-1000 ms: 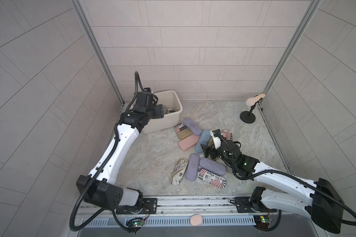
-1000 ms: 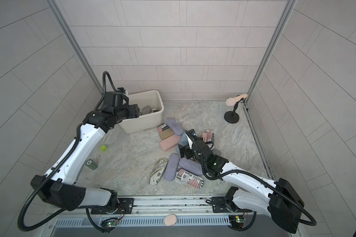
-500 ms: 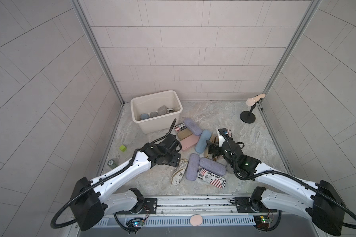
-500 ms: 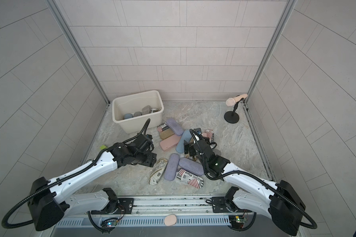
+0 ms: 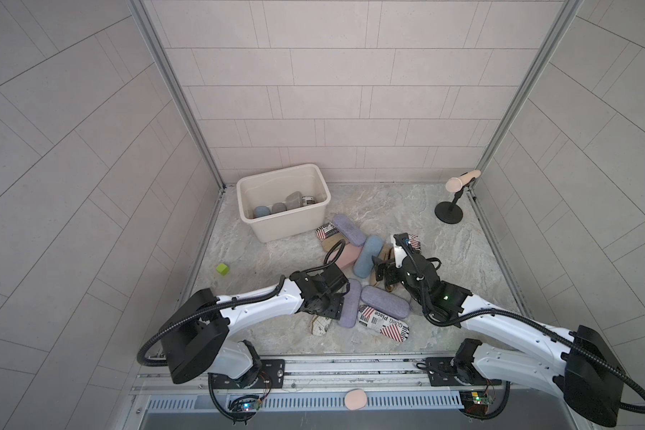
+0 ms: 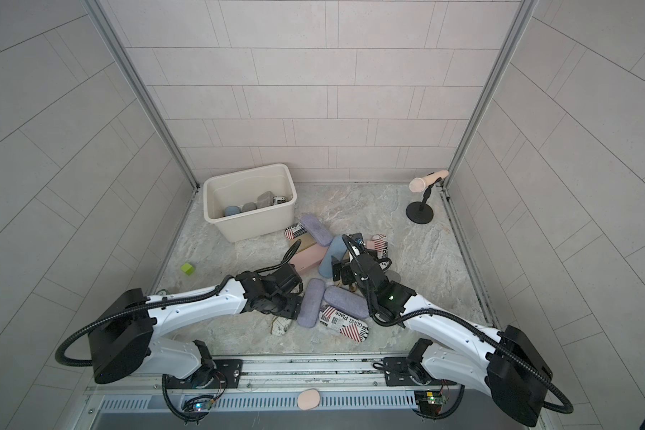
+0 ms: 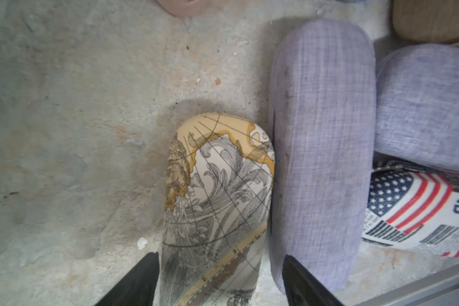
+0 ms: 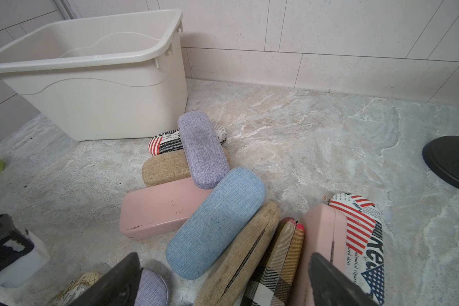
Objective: Put the glasses cases into the storage boxes
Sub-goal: Pick up the glasses case at the center of the board.
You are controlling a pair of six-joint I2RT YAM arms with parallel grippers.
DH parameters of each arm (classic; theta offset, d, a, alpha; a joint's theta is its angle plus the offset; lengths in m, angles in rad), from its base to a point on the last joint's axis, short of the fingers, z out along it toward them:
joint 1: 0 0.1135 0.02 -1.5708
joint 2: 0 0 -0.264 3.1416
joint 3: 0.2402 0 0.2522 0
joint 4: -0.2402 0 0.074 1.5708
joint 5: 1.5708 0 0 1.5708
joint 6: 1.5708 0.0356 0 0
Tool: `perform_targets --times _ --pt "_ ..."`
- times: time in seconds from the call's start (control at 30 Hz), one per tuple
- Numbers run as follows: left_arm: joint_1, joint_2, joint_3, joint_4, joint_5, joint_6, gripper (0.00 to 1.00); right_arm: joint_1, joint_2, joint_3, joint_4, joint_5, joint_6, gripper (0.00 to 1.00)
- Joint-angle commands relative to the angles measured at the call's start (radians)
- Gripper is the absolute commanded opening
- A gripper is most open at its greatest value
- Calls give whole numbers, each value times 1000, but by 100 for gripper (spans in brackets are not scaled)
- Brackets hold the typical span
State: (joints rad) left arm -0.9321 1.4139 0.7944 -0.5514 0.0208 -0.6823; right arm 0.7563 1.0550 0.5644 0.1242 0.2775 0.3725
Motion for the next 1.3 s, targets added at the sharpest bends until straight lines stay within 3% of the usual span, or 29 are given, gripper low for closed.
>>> perform_targets --times 0.0,0.37,0.8,1.07,1.27 --pt "-1 -8 -19 22 -42 -37 80 -2 4 6 8 1 14 100" --pt "-1 30 -42 20 -57 -66 80 -3 -17 -5 17 5 23 100" --pt "12 63 -72 28 -219 -141 72 -3 -39 -11 18 5 22 100" --pt "63 14 -144 131 -186 -163 69 -2 -73 -45 72 -47 26 100" --pt "75 -66 -105 58 -241 -140 68 -2 -67 -50 91 -77 17 99"
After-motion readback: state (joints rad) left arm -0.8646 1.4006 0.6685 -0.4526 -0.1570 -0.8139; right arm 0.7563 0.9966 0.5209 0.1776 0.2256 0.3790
